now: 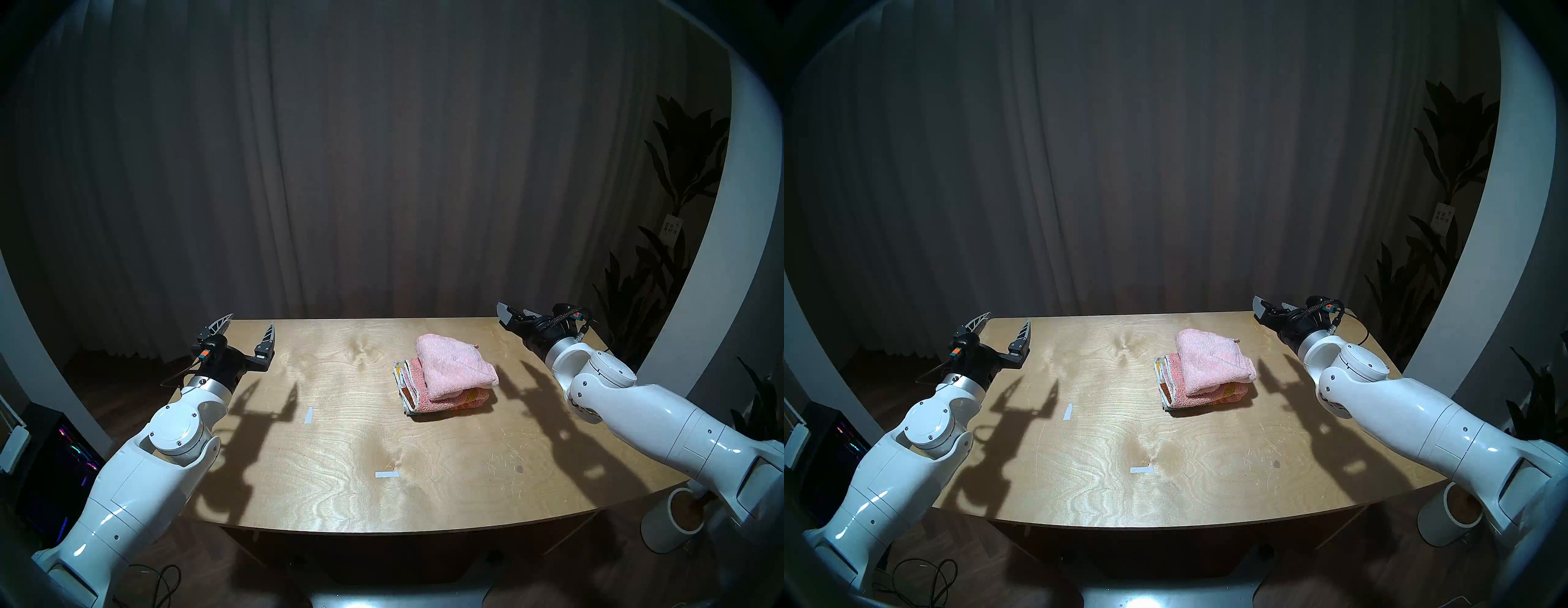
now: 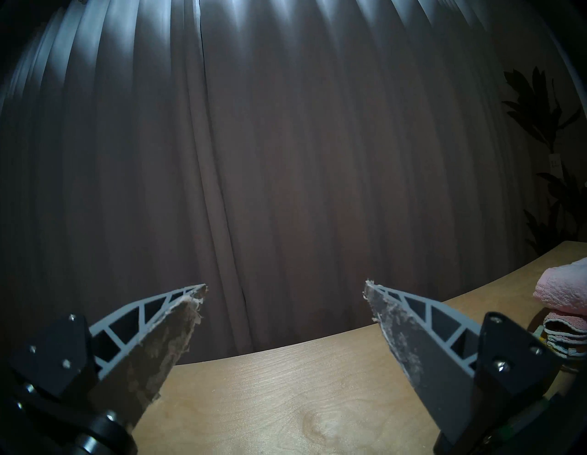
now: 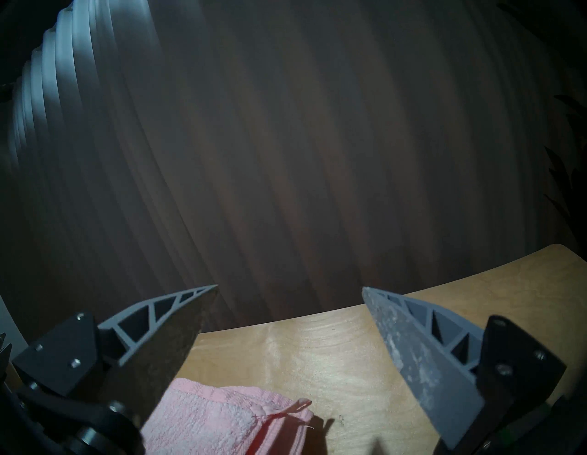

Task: Fold each towel twice and stack them on table

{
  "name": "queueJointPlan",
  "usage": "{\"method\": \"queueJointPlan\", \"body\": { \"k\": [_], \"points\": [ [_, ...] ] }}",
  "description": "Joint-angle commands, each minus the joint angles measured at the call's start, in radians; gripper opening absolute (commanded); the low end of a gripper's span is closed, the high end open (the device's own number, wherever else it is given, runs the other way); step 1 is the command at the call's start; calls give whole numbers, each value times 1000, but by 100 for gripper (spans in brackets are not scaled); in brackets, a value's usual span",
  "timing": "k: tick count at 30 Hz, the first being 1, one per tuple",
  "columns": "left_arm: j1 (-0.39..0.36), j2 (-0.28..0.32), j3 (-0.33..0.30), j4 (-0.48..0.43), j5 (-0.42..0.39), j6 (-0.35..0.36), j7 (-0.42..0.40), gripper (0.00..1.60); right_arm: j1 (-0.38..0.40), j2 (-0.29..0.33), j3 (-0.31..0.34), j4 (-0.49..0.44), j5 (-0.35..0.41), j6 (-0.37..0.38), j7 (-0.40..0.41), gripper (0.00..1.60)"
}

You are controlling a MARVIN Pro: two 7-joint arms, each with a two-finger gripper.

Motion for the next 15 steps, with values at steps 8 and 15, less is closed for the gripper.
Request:
{"method": "queueJointPlan", "body": {
  "k": [8, 15],
  "points": [
    [-11, 5, -12, -18, -5, 2, 5, 160, 11, 8, 14, -16, -11, -22, 7, 160],
    [-11, 7, -10, -19, -6, 2, 7, 160, 11, 8, 14, -16, -11, -22, 8, 160]
  ]
}}
